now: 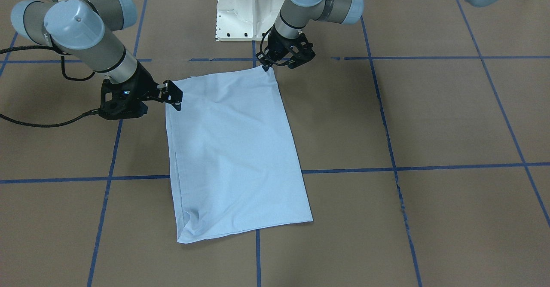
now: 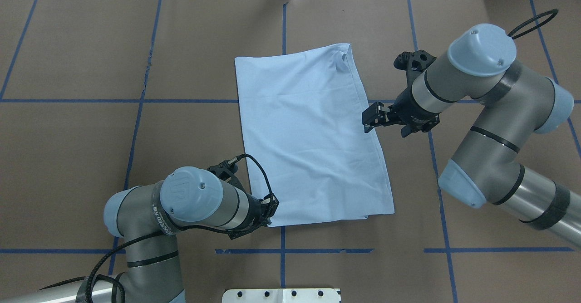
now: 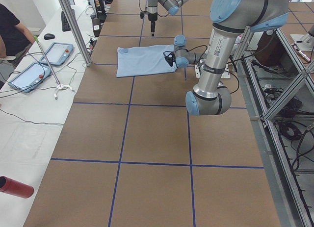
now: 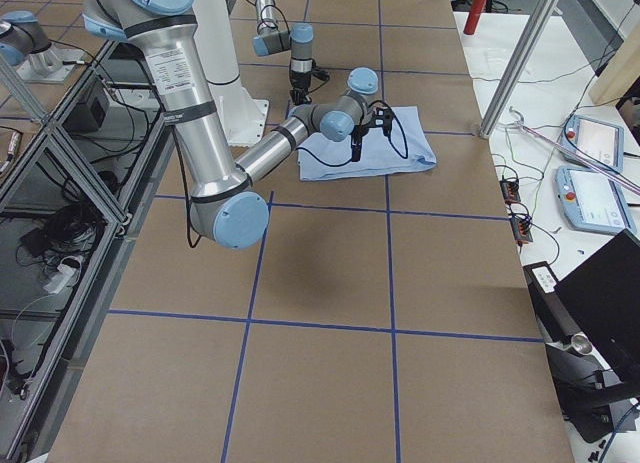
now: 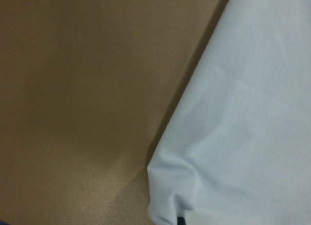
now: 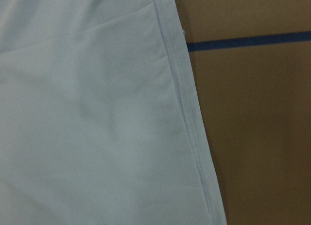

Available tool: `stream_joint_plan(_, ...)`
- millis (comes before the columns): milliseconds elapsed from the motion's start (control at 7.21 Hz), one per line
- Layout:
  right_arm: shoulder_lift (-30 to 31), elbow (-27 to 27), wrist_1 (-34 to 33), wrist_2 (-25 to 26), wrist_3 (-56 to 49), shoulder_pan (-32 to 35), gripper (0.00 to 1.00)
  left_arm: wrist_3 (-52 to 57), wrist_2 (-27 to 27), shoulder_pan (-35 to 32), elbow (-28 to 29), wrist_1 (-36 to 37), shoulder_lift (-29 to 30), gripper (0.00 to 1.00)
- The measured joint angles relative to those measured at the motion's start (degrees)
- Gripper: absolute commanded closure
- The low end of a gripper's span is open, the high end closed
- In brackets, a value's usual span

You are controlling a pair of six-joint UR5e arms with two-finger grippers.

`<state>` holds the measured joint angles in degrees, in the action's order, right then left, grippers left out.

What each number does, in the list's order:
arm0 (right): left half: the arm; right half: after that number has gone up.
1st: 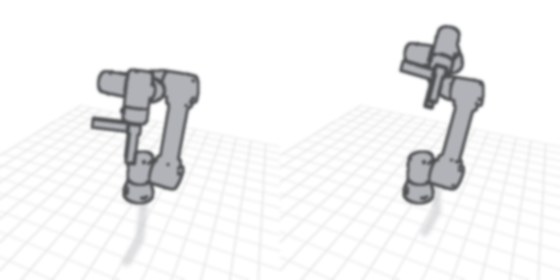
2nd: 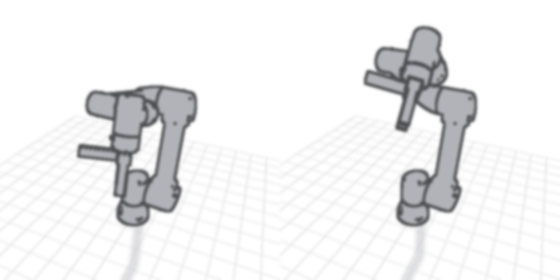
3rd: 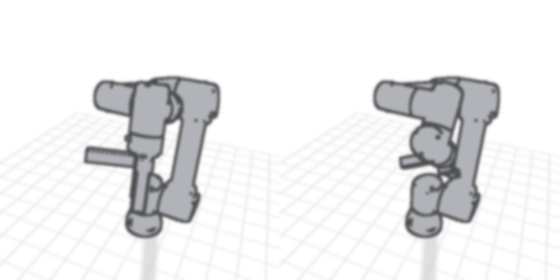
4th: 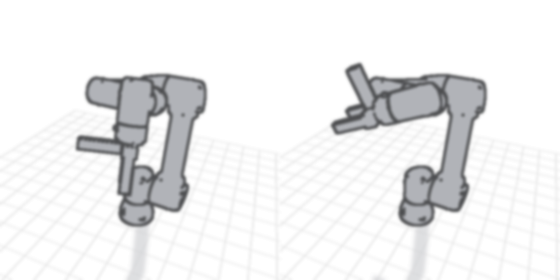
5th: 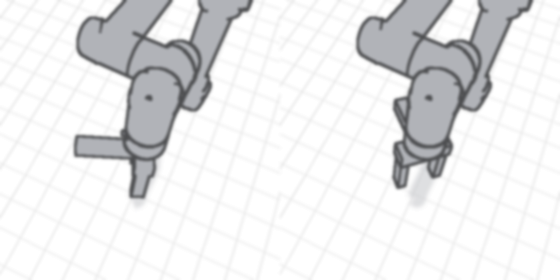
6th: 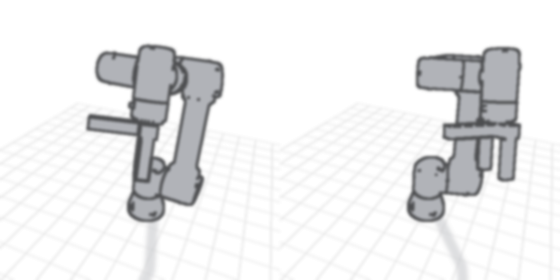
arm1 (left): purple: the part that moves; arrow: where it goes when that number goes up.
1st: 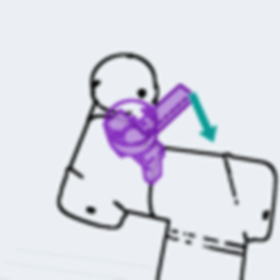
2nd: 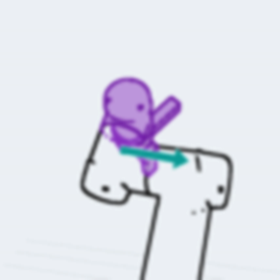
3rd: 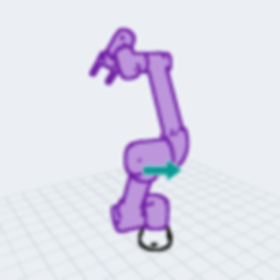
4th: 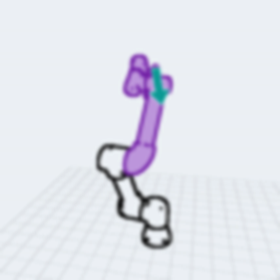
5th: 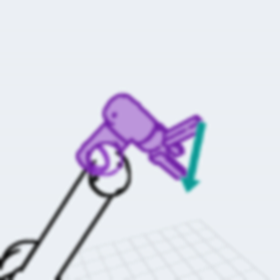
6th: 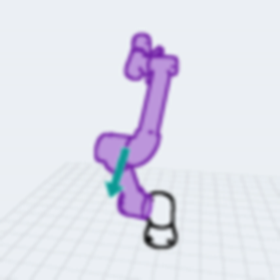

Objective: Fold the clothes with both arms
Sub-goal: 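Move the right gripper to the shirt's other near corner beside the left gripper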

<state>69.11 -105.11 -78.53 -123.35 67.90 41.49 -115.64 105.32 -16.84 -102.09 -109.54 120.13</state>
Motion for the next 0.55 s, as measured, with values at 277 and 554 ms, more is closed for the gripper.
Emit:
stream_joint_plan(277,0.0,-3.1,0.2,4.8,12.0,-6.8,0.0,1.5,0.1,0.1,-1.9,3.6,-0.1,1.0)
stream_joint_plan(554,0.1,-6.1,0.2,10.4,23.3,-13.9,0.0,2.1,0.1,0.3,-2.2,4.8,-0.1,1.0)
